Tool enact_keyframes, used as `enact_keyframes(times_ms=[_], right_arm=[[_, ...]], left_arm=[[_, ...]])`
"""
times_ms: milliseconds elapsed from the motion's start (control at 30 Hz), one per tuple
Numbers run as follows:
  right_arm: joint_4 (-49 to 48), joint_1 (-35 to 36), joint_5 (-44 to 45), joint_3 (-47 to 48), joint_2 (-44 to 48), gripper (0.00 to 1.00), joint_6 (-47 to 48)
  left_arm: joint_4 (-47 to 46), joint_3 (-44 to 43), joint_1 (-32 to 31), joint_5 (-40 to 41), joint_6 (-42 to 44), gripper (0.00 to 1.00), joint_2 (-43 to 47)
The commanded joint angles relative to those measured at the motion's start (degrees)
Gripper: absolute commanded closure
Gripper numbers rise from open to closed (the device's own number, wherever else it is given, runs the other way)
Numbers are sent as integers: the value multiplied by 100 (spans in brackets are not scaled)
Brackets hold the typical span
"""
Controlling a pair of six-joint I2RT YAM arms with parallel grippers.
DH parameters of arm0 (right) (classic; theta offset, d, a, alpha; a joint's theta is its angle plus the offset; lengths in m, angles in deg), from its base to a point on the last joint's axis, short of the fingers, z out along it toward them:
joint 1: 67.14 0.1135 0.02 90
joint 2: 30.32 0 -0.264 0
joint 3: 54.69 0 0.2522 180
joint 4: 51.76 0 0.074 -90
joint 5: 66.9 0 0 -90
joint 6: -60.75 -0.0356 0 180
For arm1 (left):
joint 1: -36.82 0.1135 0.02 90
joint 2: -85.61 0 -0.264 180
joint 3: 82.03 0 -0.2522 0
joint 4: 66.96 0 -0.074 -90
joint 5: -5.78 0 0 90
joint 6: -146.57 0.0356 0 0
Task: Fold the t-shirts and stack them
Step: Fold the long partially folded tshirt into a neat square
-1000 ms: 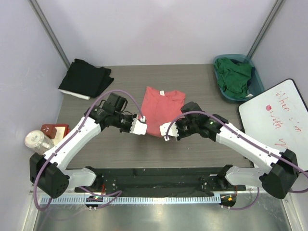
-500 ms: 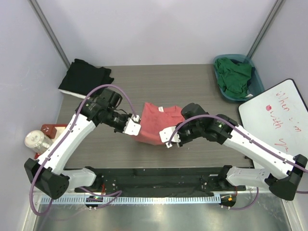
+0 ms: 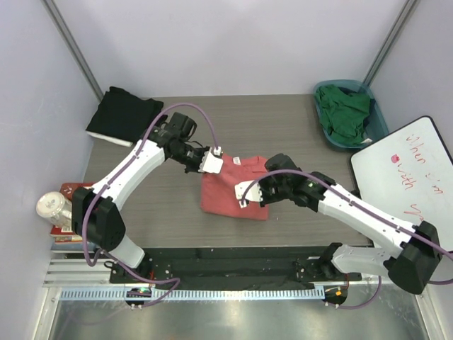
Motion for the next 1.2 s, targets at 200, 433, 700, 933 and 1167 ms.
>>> enact_keyframes(times_ms=[200,433,700,933,1167], right_arm=[[-1810,-1108,503,65,-1106,99,567],[-6067,-1100,3208,-577,-2407,16,698],[-6338,-1187,3878,-296,-2717,17,427],[-3308,-1502,2814,397,-2137,17,-1039],[-889,-2048,665,1199,-1786,13,-2246]], left_arm=[[-316,-568,93,-125,277,100,-433],[-5521,1379,128,1758,-2666,70,-320],[-6751,1839,66,2609,-3090,37,-258],[-4253,1482,154,1830,-2602,32,252],[8,-893,495,869,-3646,45,-1565]])
